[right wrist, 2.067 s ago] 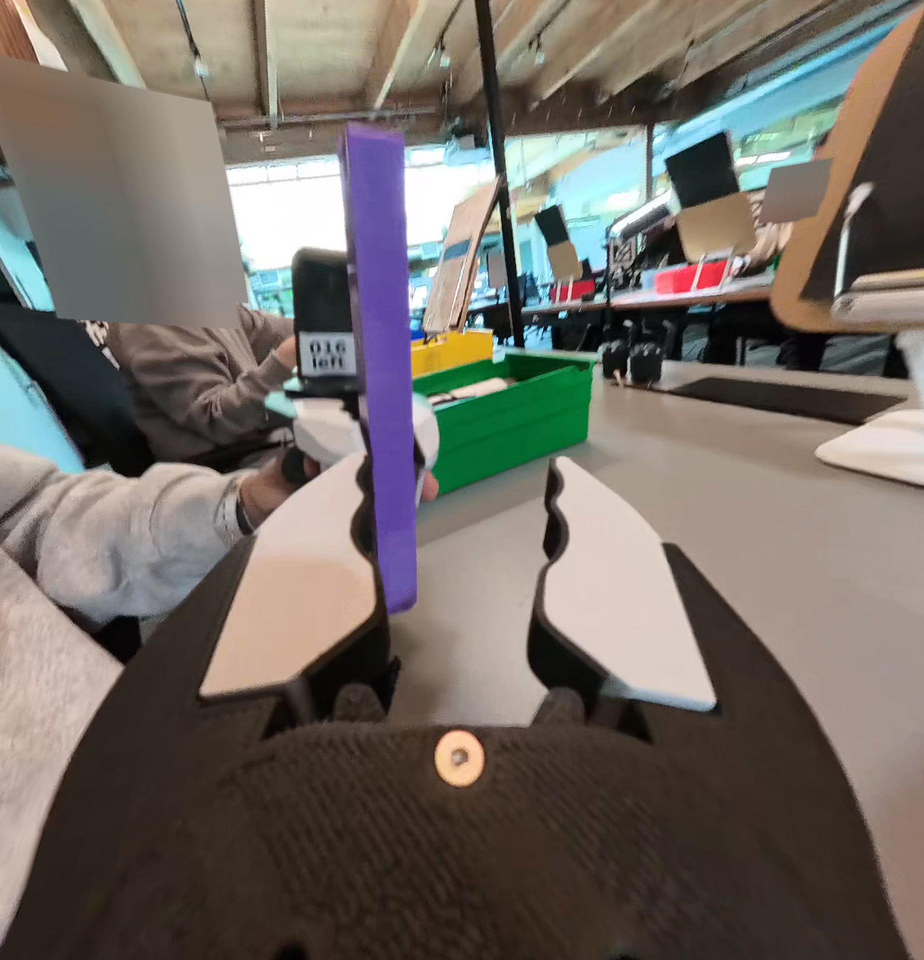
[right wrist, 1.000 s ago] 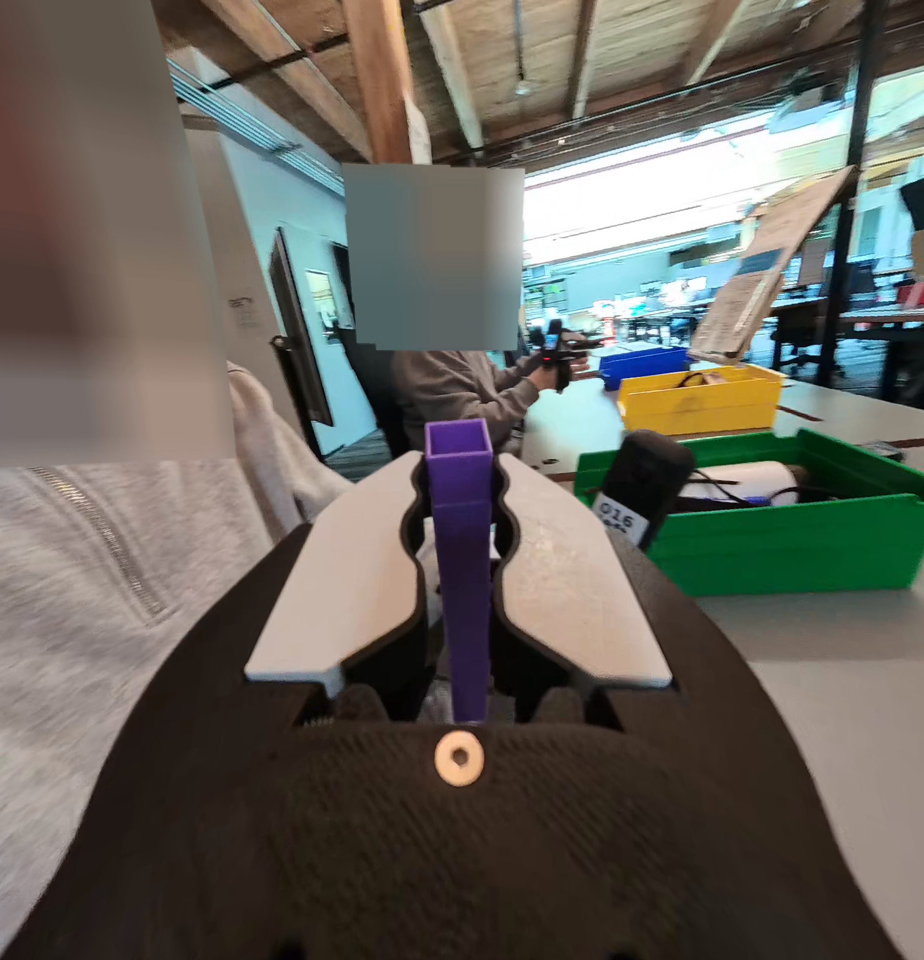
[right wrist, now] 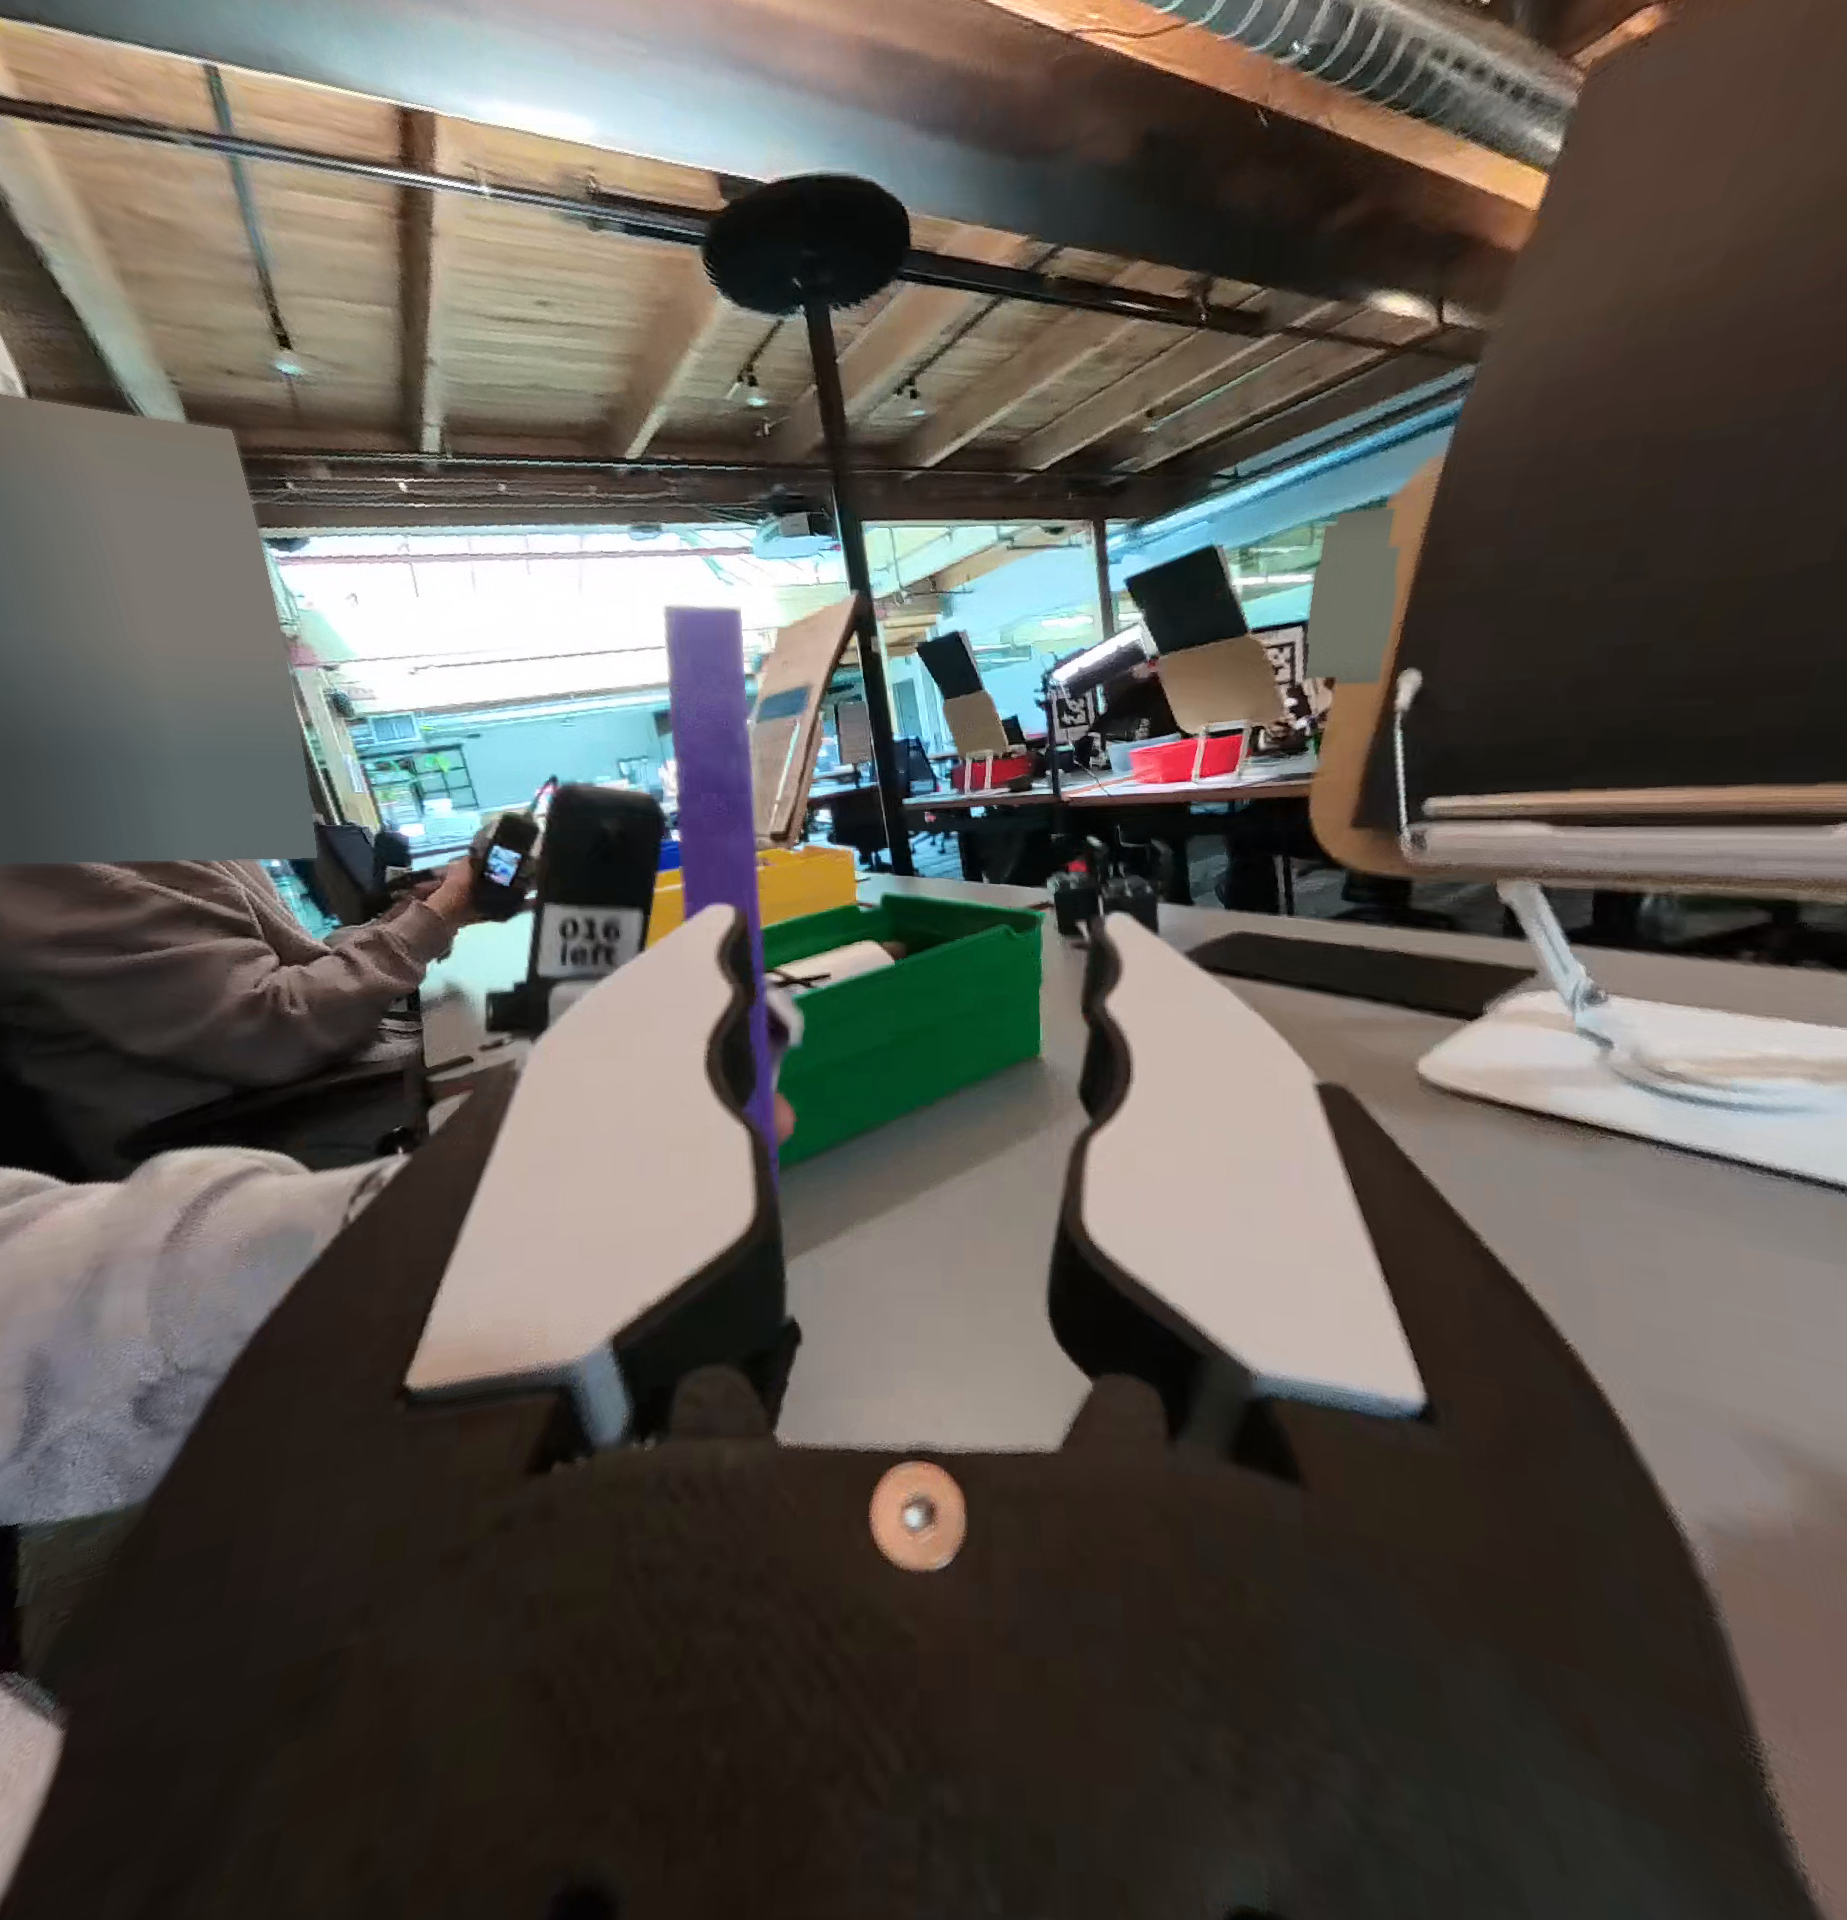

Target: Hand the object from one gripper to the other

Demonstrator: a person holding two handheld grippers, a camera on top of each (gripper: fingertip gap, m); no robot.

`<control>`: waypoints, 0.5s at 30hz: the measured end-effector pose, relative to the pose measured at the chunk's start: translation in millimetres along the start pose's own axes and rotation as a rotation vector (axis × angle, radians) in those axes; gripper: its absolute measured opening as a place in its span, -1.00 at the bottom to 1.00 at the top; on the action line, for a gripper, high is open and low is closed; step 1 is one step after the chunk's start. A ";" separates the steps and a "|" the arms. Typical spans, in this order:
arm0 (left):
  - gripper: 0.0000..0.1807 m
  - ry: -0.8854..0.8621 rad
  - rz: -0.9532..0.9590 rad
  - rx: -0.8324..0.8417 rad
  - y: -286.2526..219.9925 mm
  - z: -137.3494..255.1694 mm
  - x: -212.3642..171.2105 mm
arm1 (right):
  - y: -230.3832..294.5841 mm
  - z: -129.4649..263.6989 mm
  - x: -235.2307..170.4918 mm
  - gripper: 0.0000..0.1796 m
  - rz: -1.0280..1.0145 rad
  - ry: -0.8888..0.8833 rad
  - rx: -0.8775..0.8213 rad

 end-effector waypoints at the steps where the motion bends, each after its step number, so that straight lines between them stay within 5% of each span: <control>1: -0.70 -0.002 -0.015 0.033 3.1 4.3 3.0 | 1.7 -1.2 -10.6 -0.32 -0.014 0.020 0.001; 8: -0.70 0.031 -0.069 0.110 1.6 4.6 11.5 | 37.2 -24.6 -80.2 -0.40 0.062 0.289 0.131; 15: -0.70 0.029 -0.081 0.062 -14.5 -10.6 14.1 | 49.5 -27.5 -95.1 -0.67 0.093 0.345 0.171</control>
Point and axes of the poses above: each gripper's, where its closed fingertips meet, z back along the fingers, x out of its top, y = z × x across the jaws, the point moved 4 cm from there along z, back along the fingers, and after that the axes turned 7 degrees about -x, right-handed, at the moved point
